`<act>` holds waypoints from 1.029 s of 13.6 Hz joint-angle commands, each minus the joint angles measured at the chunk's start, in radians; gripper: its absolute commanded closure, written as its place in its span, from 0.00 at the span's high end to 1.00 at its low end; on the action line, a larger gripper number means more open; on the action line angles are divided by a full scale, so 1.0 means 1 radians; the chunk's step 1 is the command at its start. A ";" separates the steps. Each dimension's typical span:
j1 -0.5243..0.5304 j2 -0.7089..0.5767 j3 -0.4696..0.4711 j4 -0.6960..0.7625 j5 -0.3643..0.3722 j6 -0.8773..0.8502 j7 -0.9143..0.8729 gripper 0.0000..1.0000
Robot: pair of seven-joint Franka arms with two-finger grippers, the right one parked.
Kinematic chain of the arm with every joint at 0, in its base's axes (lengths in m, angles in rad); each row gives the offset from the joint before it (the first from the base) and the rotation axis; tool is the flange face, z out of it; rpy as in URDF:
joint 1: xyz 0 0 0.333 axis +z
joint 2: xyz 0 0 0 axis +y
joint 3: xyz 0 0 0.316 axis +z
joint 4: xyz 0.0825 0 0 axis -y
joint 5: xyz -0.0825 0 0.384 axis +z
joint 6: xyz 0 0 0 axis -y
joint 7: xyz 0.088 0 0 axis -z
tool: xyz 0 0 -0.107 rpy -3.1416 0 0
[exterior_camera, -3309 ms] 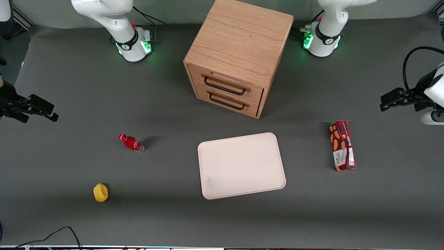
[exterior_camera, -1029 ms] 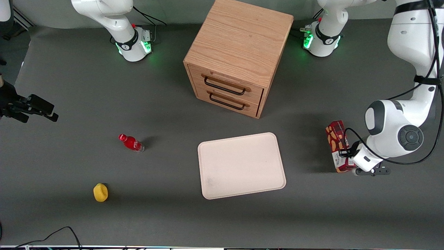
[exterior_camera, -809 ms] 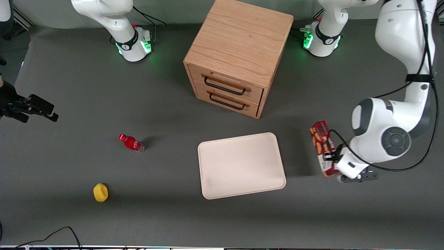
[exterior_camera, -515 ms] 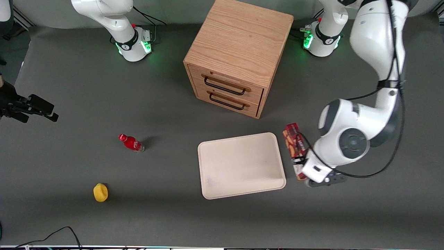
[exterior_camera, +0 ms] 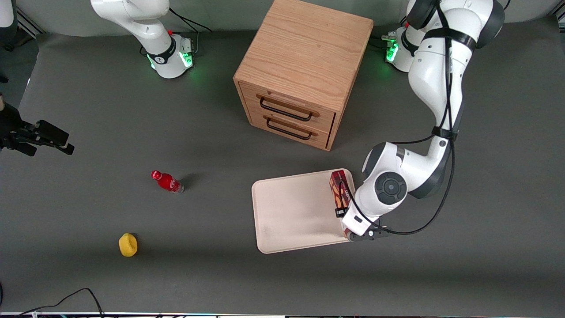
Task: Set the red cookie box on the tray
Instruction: 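Lift the red cookie box and carry it over the white tray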
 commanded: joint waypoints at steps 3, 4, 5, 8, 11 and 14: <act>-0.023 0.006 0.016 0.031 0.053 -0.014 -0.023 1.00; -0.021 -0.003 0.016 0.031 0.056 -0.027 -0.024 1.00; -0.018 -0.019 0.017 0.034 0.055 -0.053 -0.023 1.00; 0.032 -0.156 0.022 0.039 0.058 -0.303 0.000 1.00; 0.098 -0.317 0.023 -0.026 0.070 -0.454 0.057 1.00; 0.205 -0.492 0.022 -0.163 0.093 -0.459 0.202 1.00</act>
